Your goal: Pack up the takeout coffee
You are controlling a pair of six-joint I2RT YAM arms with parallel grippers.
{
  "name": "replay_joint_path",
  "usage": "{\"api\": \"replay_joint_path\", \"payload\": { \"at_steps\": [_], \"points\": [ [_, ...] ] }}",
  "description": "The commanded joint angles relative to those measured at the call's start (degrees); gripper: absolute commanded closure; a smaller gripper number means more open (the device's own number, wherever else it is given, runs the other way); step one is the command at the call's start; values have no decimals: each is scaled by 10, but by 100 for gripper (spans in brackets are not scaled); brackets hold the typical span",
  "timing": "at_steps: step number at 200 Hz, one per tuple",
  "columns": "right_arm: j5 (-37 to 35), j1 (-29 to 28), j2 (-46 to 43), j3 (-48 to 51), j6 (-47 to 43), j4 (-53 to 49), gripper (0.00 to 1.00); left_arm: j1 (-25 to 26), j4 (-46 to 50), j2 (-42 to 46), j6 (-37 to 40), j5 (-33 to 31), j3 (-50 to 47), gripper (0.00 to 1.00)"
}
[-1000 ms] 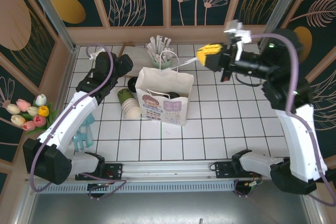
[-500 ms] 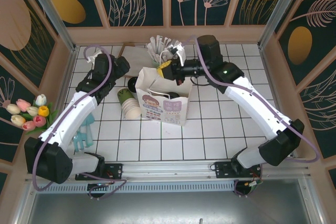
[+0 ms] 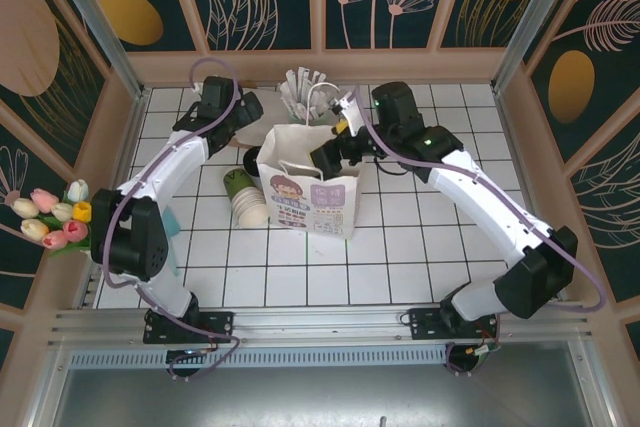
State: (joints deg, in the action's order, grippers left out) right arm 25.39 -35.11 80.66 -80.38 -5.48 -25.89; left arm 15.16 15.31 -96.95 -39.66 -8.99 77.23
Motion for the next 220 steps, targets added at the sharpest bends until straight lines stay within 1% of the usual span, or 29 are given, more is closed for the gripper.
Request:
{"api": "replay_joint_path", "payload": {
  "at_steps": [1, 9, 16, 26, 44, 74, 103, 123, 154, 160, 172, 185, 200, 220],
  "points": [
    [-156, 5, -49, -24, 27, 43, 1, -7, -59, -17, -102, 61, -26, 2],
    [-166, 6, -59, -20, 33, 61, 1, -9, -88, -38, -133, 88, -32, 2],
    [-166, 7, -66, -16, 39, 77, 1, -11, -103, -58, -153, 109, -29, 4],
    [-162, 6, -74, -9, 48, 97, 1, -12, -105, -88, -172, 117, -13, 7],
    [-139, 5, -85, -3, 60, 111, 1, -14, -108, -118, -201, 99, -1, 11],
    [-135, 3, -100, 4, 67, 113, 1, -14, -147, -110, -239, 66, -40, 11],
    [-139, 2, -106, 10, 62, 113, 1, -14, -160, -105, -223, 49, -61, 11],
    [-135, 2, -104, 7, 60, 113, 1, -19, -151, -130, -220, 64, -43, 18],
    [-133, 1, -104, 1, 59, 106, 1, -18, -169, -150, -221, 73, -29, 33],
    [-133, 2, -104, 0, 58, 104, 1, -18, -167, -154, -220, 73, -23, 34],
    [-133, 1, -105, -2, 55, 100, 1, -18, -153, -167, -220, 72, -10, 34],
    [-134, 1, -108, -2, 55, 96, 1, -19, -142, -175, -220, 72, -1, 29],
    [-135, 1, -112, 1, 55, 95, 1, -19, -139, -174, -222, 70, -4, 26],
    [-137, 1, -118, 7, 55, 96, 1, -18, -134, -160, -217, 57, -14, 25]
  ]
}}
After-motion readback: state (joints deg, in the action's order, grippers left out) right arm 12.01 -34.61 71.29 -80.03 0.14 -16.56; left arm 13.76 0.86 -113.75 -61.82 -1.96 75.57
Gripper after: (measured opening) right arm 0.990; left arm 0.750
